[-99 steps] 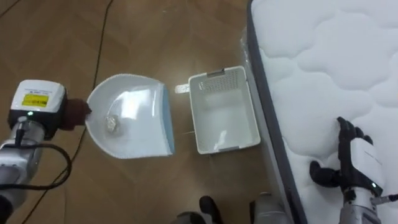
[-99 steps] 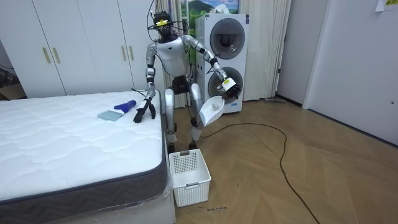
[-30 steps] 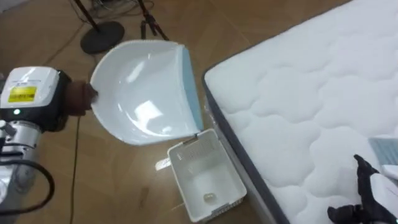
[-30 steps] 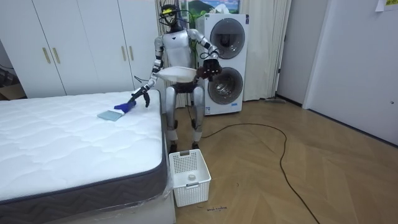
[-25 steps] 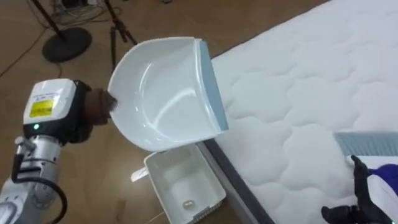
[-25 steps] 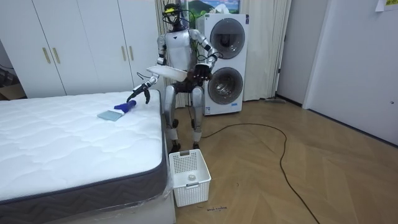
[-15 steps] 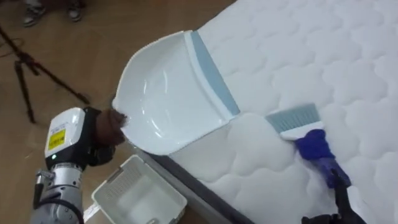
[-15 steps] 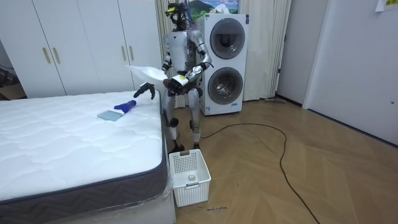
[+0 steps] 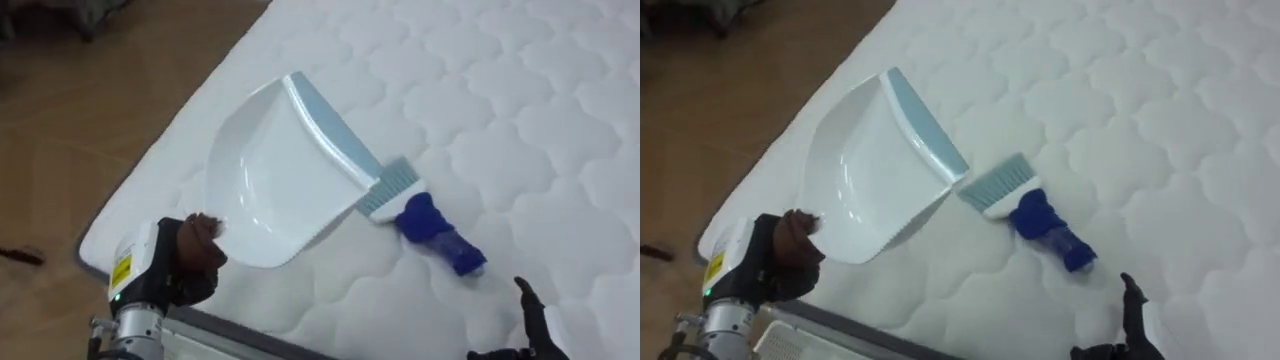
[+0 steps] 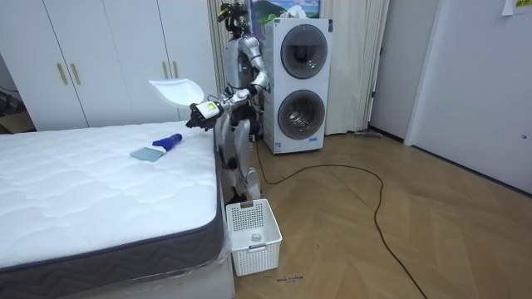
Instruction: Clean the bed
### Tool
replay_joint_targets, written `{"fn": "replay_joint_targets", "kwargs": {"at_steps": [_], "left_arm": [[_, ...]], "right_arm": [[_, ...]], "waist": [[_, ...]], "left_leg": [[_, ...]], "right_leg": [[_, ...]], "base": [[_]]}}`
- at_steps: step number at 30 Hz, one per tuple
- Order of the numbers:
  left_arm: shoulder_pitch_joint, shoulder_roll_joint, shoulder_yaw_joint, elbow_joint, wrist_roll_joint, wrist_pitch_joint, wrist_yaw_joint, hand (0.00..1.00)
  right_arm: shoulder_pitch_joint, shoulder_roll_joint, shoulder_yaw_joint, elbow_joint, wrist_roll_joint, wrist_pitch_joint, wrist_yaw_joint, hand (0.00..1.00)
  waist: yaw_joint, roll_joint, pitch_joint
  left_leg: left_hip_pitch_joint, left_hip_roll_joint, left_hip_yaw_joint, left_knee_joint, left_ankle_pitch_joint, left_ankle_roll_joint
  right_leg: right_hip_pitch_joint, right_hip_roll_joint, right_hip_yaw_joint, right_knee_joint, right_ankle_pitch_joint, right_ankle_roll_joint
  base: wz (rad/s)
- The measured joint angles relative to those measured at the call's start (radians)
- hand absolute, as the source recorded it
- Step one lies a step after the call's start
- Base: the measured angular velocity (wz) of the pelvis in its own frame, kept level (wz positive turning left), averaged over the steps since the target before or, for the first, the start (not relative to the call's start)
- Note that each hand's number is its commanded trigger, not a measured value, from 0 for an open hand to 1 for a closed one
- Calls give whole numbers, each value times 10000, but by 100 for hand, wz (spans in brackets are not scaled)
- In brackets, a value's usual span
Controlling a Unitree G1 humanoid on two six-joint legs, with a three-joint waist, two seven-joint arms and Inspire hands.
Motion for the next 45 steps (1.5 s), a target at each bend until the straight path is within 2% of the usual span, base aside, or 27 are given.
{"fn": "replay_joint_targets", "kwargs": {"at_steps": [1,2,3,4,5,7,9,12,14,16,17,18,19,20,22,27,30,33,35,37,39,42,44,45], "left_arm": [[94,-26,0,4,-167,-20,13,100],[141,5,6,10,-294,-20,25,100],[126,-1,5,9,-369,-34,25,100],[129,-50,3,7,-399,-93,24,100],[129,-92,0,6,-393,-179,20,100],[134,-94,-8,8,-389,-255,13,100],[137,-91,-8,9,-393,-257,5,100],[132,-93,-4,31,-411,-305,6,100],[100,-94,-5,102,-463,-466,6,100],[101,-98,-4,135,-472,-507,4,100],[100,-91,-1,164,-494,-506,-3,81],[98,-90,11,181,-529,-506,-14,58],[102,-90,18,213,-565,-507,-32,25],[125,-90,18,270,-565,-507,-37,0],[126,-93,11,416,-565,-507,-44,0],[117,-96,11,789,-581,-584,-130,0],[103,-98,18,1503,-623,-620,-291,0],[117,-142,32,2205,-742,-606,-452,0],[136,-177,53,2913,-1012,-601,-707,0],[143,-186,155,3709,-1139,-587,-897,0],[271,-183,215,4400,-1522,-389,-1067,0],[301,-202,458,5522,-2035,-9,-1350,0],[325,-239,767,6480,-2543,50,-1373,0],[330,-266,858,6657,-2633,50,-1375,0]], "right_arm": [[62,2,90,52,5,-1,83,0],[131,69,113,55,3,-14,145,0],[139,73,112,55,4,-14,152,0],[148,69,77,56,8,-14,147,0],[165,75,49,59,-1,-14,134,0],[186,142,7,57,-2,-14,134,0],[171,231,-108,43,0,-57,128,0],[70,279,-106,65,-12,-83,84,0],[-2,330,-81,140,-45,-105,43,0],[13,365,-81,274,-37,-105,59,0],[-11,367,-75,410,-41,-104,85,0],[-32,367,-76,482,-40,-103,105,0],[-17,364,-90,495,-40,-94,147,0],[4,368,-77,509,-36,-94,172,0],[6,372,-74,516,-33,-94,176,0],[-29,391,-77,720,-43,-111,207,0],[-317,392,-82,1320,-42,-98,286,0],[-431,379,-104,1395,-102,-16,394,0],[-522,380,-104,1644,-146,-21,543,0],[-680,384,-113,2079,-199,-3,724,0],[-685,383,-159,2435,-500,72,800,0],[-720,403,-162,3169,-577,418,970,0],[-762,409,-164,3676,-608,580,1187,0],[-752,409,-175,3787,-671,658,1238,0]], "waist": [[19,3,-82],[-48,-87,-175],[-81,-106,-188],[-109,-211,-154],[-181,-226,-135],[-274,-296,-78],[-316,-301,-79],[-273,-157,2],[-311,-19,70],[-313,4,65],[-248,6,64],[-204,7,63],[-63,13,63],[-4,23,61],[-25,25,58],[-50,7,50],[8,-8,14],[160,-65,-11],[215,-182,6],[210,-252,-47],[204,-308,-60],[218,-365,-78],[263,-368,-77],[252,-367,-74]], "left_leg": [[48,147,38,-23,220,41],[273,167,392,-193,188,90],[383,159,528,-267,179,105],[554,112,718,-358,191,82],[680,118,827,-386,165,147],[803,109,910,-492,156,171],[883,94,928,-571,117,212],[1093,9,876,-593,44,285],[1193,-75,919,-687,-20,346],[1243,-119,1026,-740,-77,378],[1292,-120,1140,-816,-93,388],[1329,-119,1217,-883,-95,391],[1397,-96,1409,-952,-124,400],[1469,-67,1508,-977,-171,402],[1545,-69,1509,-1015,-209,422],[1671,-76,1521,-1091,-226,447],[1822,-69,1710,-1264,-226,458],[1933,-64,1749,-1386,-220,464],[2062,-54,1743,-1386,-218,461],[2107,-30,1746,-1389,-218,461],[2241,-16,1748,-1421,-218,461],[2423,-10,1749,-1562,-218,462],[2556,-3,1761,-1629,-219,463],[2614,1,1762,-1656,-220,464]], "right_leg": [[51,175,215,104,-108,166],[121,158,321,100,-129,214],[205,148,375,77,-126,236],[276,190,561,-11,-90,293],[325,219,652,-113,-47,301],[401,204,661,-224,-16,247],[428,198,662,-255,-41,233],[484,250,833,-211,-155,214],[441,233,932,-27,-354,252],[346,211,925,149,-505,251],[302,205,857,178,-535,243],[278,205,831,179,-538,241],[228,175,586,160,-534,218],[234,148,339,116,-521,187],[264,87,48,83,-540,153],[397,78,38,-84,-528,173],[395,26,-252,-91,-530,171],[478,74,-164,-100,-520,155],[585,103,-147,-121,-516,142],[638,103,-194,-273,-491,135],[806,100,-233,-370,-481,139],[943,61,-393,-420,-475,142],[1017,-40,-872,-411,-474,135],[1060,-40,-908,-411,-479,127]], "base": [[-102],[-86],[-66],[-49],[-38],[-11],[-13],[-30],[-12],[-14],[-26],[-41],[-47],[-44],[-22],[-9],[-19],[-15],[-5],[0],[0],[0],[-10],[-8]]}}
